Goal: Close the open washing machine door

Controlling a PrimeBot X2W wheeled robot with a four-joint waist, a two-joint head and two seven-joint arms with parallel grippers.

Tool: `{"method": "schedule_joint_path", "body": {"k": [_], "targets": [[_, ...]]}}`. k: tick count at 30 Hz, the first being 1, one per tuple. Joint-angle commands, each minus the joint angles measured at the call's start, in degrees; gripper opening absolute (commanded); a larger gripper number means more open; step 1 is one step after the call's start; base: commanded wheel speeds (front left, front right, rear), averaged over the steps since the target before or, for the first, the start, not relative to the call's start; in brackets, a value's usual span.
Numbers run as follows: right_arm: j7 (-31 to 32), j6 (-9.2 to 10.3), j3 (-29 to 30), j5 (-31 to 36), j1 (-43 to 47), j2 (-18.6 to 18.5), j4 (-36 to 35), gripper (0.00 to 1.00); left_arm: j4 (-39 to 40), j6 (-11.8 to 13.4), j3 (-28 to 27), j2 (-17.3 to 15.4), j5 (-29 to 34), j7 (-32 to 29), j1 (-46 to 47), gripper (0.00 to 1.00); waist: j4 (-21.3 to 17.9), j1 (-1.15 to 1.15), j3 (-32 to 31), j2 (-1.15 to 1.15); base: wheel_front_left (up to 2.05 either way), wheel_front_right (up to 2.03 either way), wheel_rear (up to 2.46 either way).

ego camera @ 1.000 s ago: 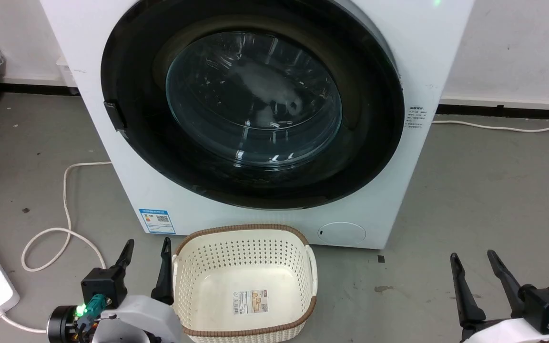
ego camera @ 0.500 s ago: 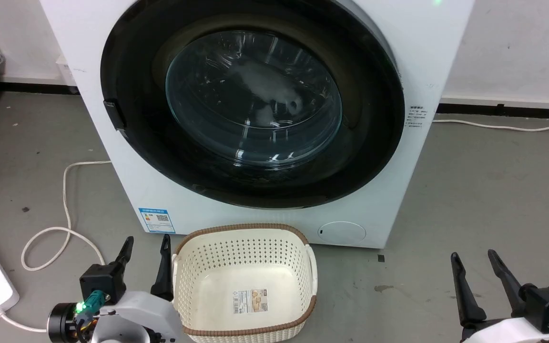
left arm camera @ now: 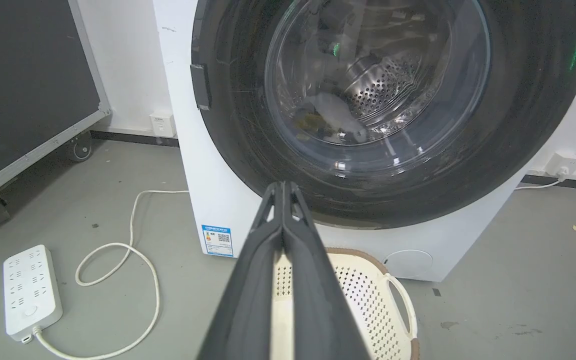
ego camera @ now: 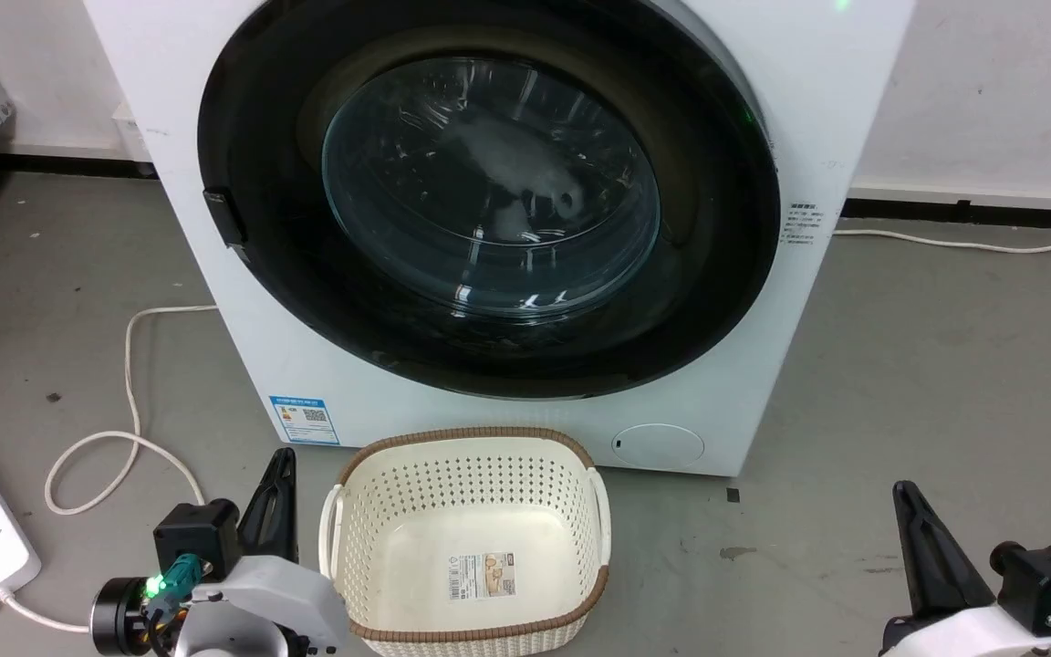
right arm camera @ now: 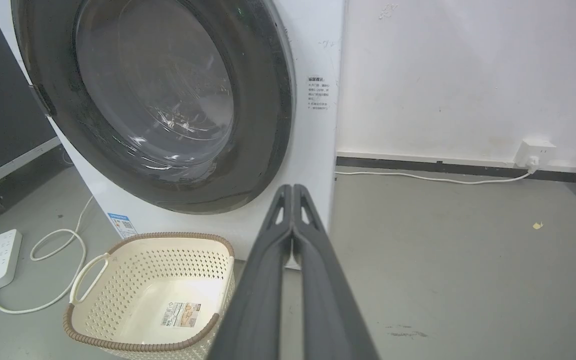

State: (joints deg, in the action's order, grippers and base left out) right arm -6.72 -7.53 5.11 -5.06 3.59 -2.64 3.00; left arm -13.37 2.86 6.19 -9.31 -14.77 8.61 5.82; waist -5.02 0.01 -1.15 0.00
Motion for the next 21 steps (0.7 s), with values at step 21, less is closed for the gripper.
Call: {"method": "schedule_joint_path", "body": {"k": [21], "targets": [[1.27, 0.01, -1.07, 1.14, -0.83, -0.06, -0.72, 0.00, 2.79, -0.57, -1.29, 1.41, 3.08, -1.66, -1.37, 0.00, 0.94, -0.01, 0.22, 0.00, 0.00, 0.00, 0.00]]}}
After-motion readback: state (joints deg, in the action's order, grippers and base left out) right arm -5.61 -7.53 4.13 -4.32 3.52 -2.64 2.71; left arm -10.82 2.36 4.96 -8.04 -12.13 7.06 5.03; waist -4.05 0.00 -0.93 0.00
